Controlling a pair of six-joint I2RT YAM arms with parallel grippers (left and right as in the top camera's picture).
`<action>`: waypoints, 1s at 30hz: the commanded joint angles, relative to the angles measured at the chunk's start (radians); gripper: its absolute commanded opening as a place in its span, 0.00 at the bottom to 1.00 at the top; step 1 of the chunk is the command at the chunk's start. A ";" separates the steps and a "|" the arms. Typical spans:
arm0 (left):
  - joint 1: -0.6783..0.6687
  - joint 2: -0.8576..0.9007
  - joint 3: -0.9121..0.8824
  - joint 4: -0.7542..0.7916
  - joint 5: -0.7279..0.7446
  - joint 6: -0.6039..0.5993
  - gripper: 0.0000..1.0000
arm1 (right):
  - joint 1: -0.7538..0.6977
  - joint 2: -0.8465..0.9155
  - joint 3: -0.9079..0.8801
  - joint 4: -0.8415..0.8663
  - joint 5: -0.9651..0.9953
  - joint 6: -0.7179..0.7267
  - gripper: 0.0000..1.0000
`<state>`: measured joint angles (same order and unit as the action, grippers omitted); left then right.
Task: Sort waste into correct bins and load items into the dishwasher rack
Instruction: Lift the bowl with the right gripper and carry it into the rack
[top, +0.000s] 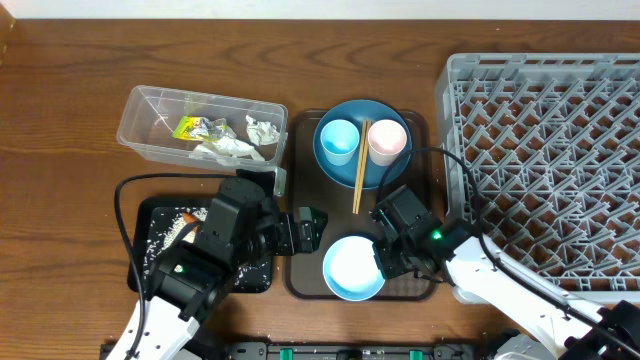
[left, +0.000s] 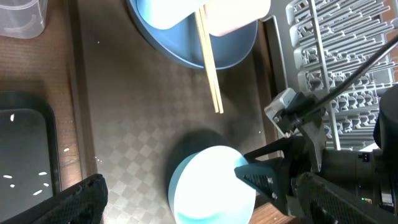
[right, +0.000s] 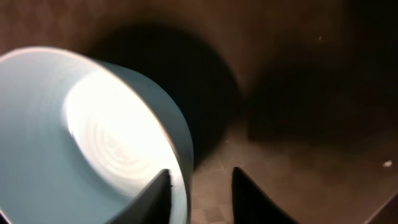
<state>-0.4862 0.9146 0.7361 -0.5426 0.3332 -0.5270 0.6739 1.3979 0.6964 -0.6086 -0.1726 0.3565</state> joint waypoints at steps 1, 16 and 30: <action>0.004 0.006 0.001 -0.002 -0.006 0.002 0.99 | 0.008 0.001 -0.005 0.000 0.050 0.003 0.22; 0.004 0.008 0.001 -0.002 -0.006 0.002 1.00 | 0.008 0.001 -0.005 0.015 0.053 0.010 0.01; 0.004 0.008 0.001 -0.002 -0.006 0.002 1.00 | 0.004 -0.159 0.094 -0.114 0.200 -0.032 0.01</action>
<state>-0.4862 0.9211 0.7361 -0.5426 0.3336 -0.5270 0.6739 1.2999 0.7406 -0.7013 -0.0471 0.3546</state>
